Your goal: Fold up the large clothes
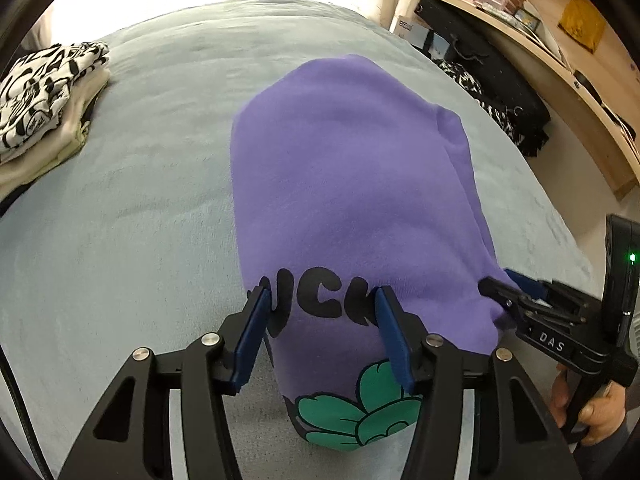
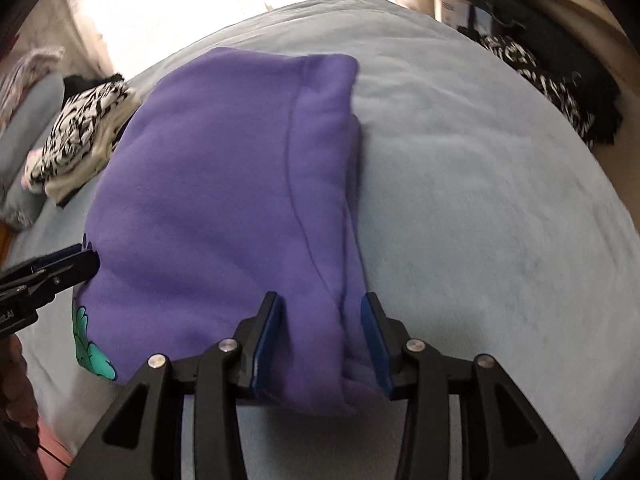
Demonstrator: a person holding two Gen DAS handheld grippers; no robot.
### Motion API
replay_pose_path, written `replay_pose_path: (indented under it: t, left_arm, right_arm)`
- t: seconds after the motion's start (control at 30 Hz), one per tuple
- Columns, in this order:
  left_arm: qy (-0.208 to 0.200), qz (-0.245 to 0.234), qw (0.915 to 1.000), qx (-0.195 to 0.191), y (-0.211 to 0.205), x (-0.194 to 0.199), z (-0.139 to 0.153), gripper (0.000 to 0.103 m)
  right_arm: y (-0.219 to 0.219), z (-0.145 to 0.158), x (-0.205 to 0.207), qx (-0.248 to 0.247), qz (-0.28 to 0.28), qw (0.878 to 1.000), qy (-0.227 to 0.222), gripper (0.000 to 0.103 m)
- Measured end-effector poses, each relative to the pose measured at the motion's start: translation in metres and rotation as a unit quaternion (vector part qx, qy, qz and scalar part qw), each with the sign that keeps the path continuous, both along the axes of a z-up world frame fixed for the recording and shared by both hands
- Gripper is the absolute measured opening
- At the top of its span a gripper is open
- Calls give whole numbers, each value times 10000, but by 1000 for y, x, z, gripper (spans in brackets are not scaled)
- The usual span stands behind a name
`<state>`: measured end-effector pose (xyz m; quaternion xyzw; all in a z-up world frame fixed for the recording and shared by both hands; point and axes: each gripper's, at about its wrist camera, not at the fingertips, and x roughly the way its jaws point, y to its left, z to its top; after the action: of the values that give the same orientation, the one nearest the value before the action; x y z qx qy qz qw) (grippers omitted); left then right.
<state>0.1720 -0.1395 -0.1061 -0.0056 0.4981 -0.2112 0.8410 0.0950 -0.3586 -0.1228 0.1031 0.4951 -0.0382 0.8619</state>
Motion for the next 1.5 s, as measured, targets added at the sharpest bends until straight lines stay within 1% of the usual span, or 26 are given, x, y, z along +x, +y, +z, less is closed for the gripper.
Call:
replay_pose_path:
  t: [0.2,0.3,0.43,0.5,0.67,0.73,0.87,0.93,1.0,1.03,1.07,1.17,1.2,1.23,1.27,1.33,1.4,1.5]
  left_arm:
    - [-193,155,9996,122,-2,-7,3,53]
    - [-282,209,9992,205,-3,-12,6,53]
    - [-339,306,9987,211,-2,-18,7,53]
    - [-361,315,9988,89,2,-21,8,53]
    - [-291,424,9979,-403,10,-32,8,53]
    - [-268,422,9976,-487,12,-38,8,53]
    - [-116,493,9982,-310,15,-46,11,54]
    - [-121,651,9977,-119,20,-49,13,54]
    - [-136,765,9970,-2,26,-51,14,61]
    - [-109,836,9964,67,30,-52,14,69]
    - [-106,900,9958,112,33,-53,14,71]
    - [-224,1040,9942,187,43,-56,19,71]
    - [-286,1076,9935,237,45,-57,22,72]
    - [-323,1093,9932,256,47,-58,24,75]
    - [-340,1110,9929,258,49,-58,26,82]
    - [-326,1131,9929,193,53,-57,30,85]
    - [-239,1084,9938,85,56,-54,31,85]
    - [-25,930,9955,-168,57,-48,31,85]
  right_arm:
    - [9,3,-6,-249,-26,9997,5,43]
    - [11,5,-6,-285,-70,9996,44,43]
    - [14,6,-8,-351,-124,9993,97,44]
    - [16,5,-9,-384,-145,9991,136,45]
    - [15,5,-14,-295,-225,9991,198,45]
    - [15,8,-16,-254,-259,9991,217,45]
    - [18,17,-22,-324,-258,9989,204,45]
    - [19,23,-25,-335,-237,9990,195,45]
    - [17,26,-28,-245,-215,9993,204,46]
    - [16,29,-29,-147,-186,9995,205,46]
    - [15,31,-31,-103,-169,9996,199,46]
    - [13,39,-35,58,-70,9998,160,46]
    - [12,40,-36,131,-46,9998,151,48]
    - [10,43,-37,231,-14,9996,153,54]
    - [9,45,-37,288,21,9995,161,57]
    - [8,49,-35,394,143,9990,179,63]
    - [6,53,-33,557,252,9979,198,64]
    - [-1,60,-29,973,367,9943,218,65]
